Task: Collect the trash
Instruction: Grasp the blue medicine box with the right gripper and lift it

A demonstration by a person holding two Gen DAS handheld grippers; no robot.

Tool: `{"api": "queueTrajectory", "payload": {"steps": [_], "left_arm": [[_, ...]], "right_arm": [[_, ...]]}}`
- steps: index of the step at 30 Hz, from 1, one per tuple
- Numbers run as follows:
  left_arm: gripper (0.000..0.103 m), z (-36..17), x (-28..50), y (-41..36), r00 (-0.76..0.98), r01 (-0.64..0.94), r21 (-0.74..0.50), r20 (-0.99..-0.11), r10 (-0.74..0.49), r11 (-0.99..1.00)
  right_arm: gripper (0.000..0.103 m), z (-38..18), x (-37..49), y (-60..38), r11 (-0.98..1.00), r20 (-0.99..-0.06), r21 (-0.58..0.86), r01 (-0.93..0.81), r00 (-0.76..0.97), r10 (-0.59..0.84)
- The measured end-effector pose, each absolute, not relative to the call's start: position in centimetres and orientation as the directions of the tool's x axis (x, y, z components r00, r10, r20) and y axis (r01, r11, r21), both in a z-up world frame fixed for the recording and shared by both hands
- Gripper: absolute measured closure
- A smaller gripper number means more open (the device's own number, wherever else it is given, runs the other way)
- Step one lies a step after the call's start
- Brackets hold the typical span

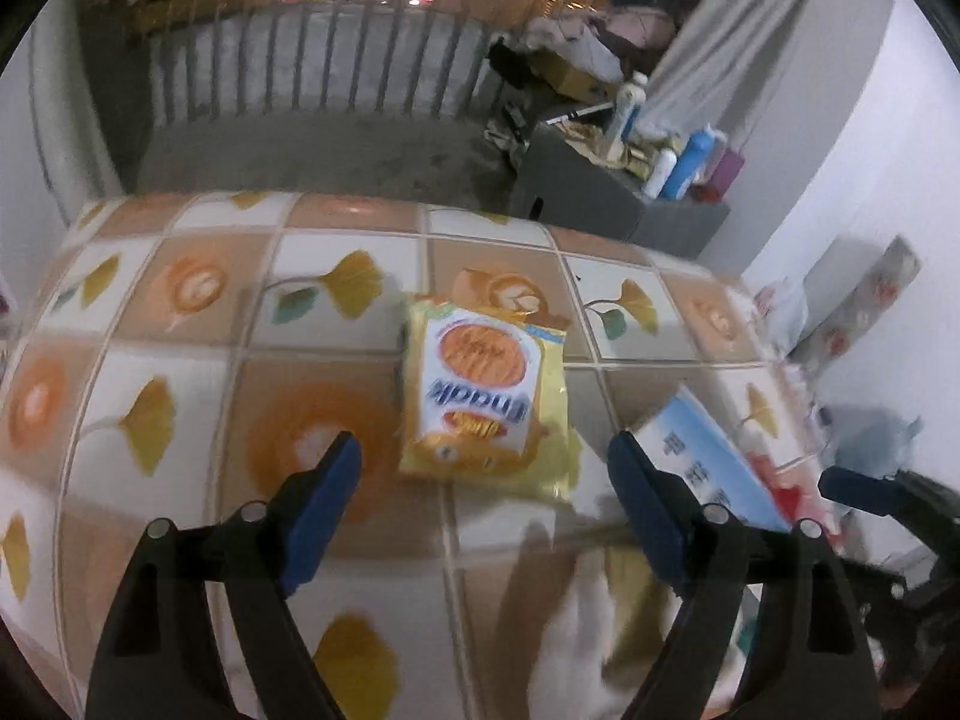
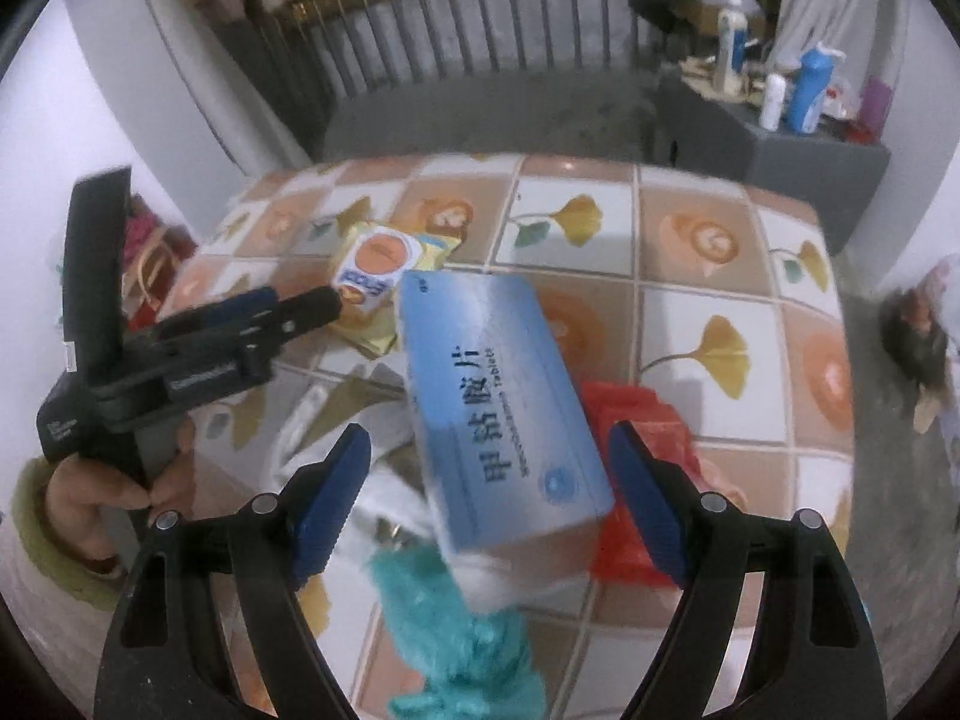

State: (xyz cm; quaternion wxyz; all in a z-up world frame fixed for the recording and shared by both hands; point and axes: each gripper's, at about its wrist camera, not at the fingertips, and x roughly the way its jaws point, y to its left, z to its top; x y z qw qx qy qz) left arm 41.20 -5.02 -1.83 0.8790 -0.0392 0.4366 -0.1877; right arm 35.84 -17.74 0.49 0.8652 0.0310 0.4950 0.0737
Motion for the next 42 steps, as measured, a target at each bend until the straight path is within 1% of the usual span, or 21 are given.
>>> {"api": "queueTrajectory", "payload": {"steps": [2,3,4,5,6,7,11,14,19,24,27,30,31,32,34,38,42], "left_arm": [[0.021,-2.1,41.8,-5.7,0.561,0.302,-0.212,-0.749,-0.352,0.930],[0.021,-2.3,41.8,-5.7,0.565,0.293,-0.221,-0.745,-0.355,0.930],[0.031,-2.7,41.9,-5.6,0.562,0.273,-0.250,-0.743,-0.364,0.929],[0.045,-2.9,41.8,-5.6,0.548,0.263,-0.268,-0.749,-0.373,0.927],[0.050,-3.3,41.9,-5.6,0.522,0.256,-0.288,-0.762,-0.383,0.923],[0.058,-4.0,41.7,-5.6,0.488,0.249,-0.310,-0.778,-0.396,0.917],[0.076,-4.2,39.8,-5.5,0.491,0.284,-0.297,-0.772,-0.404,0.912],[0.087,-4.3,37.6,-5.2,0.473,0.315,-0.289,-0.778,-0.413,0.904],[0.094,-4.4,32.7,-4.1,0.444,0.367,-0.288,-0.781,-0.439,0.885],[0.094,-4.5,27.8,-2.4,0.414,0.400,-0.304,-0.782,-0.467,0.864],[0.094,-4.4,24.6,-1.1,0.399,0.422,-0.309,-0.781,-0.480,0.852],[0.093,-3.8,23.1,0.0,0.435,0.407,-0.273,-0.781,-0.448,0.872],[0.090,-3.4,22.6,0.5,0.465,0.389,-0.254,-0.775,-0.427,0.885],[0.079,-2.8,22.0,1.3,0.495,0.367,-0.251,-0.762,-0.417,0.896],[0.064,-1.9,20.7,3.1,0.538,0.325,-0.304,-0.720,-0.439,0.896],[0.059,-1.2,18.0,5.6,0.557,0.302,-0.415,-0.654,-0.512,0.858],[0.054,-1.3,15.1,6.1,0.562,0.326,-0.486,-0.590,-0.579,0.811]], "right_arm": [[0.034,-0.3,36.5,-17.6,0.986,-0.864,0.133,-0.101,0.476,0.165],[0.041,-0.6,36.6,-17.6,0.985,-0.868,0.141,-0.100,0.465,0.172],[0.041,-1.0,36.5,-17.4,0.985,-0.870,0.143,-0.096,0.462,0.171],[0.045,-1.0,36.4,-17.3,0.988,-0.866,0.126,-0.095,0.474,0.156],[0.046,-1.1,36.2,-17.1,0.989,-0.865,0.109,-0.097,0.481,0.143],[0.048,-1.1,35.8,-17.0,0.990,-0.862,0.100,-0.097,0.488,0.135],[0.048,-1.1,34.2,-16.7,0.986,-0.857,0.121,-0.113,0.489,0.161],[0.049,-1.1,32.8,-16.4,0.985,-0.855,0.126,-0.116,0.492,0.167],[0.049,-1.1,29.4,-15.3,0.982,-0.848,0.144,-0.124,0.496,0.187],[0.049,-1.2,25.1,-14.5,0.981,-0.840,0.164,-0.107,0.506,0.195],[0.051,-1.1,22.7,-14.0,0.976,-0.831,0.187,-0.113,0.512,0.218],[0.062,-0.4,22.3,-13.6,0.975,-0.824,0.169,-0.144,0.522,0.220],[0.067,-0.2,22.4,-13.7,0.975,-0.822,0.170,-0.142,0.525,0.220],[0.070,0.1,22.5,-13.9,0.975,-0.820,0.180,-0.133,0.527,0.224],[0.073,0.6,22.9,-14.8,0.969,-0.813,0.221,-0.107,0.529,0.244],[0.072,0.1,22.6,-16.2,0.956,-0.806,0.287,-0.050,0.526,0.270],[0.071,-0.1,21.8,-17.5,0.954,-0.797,0.299,-0.009,0.548,0.255]]}}
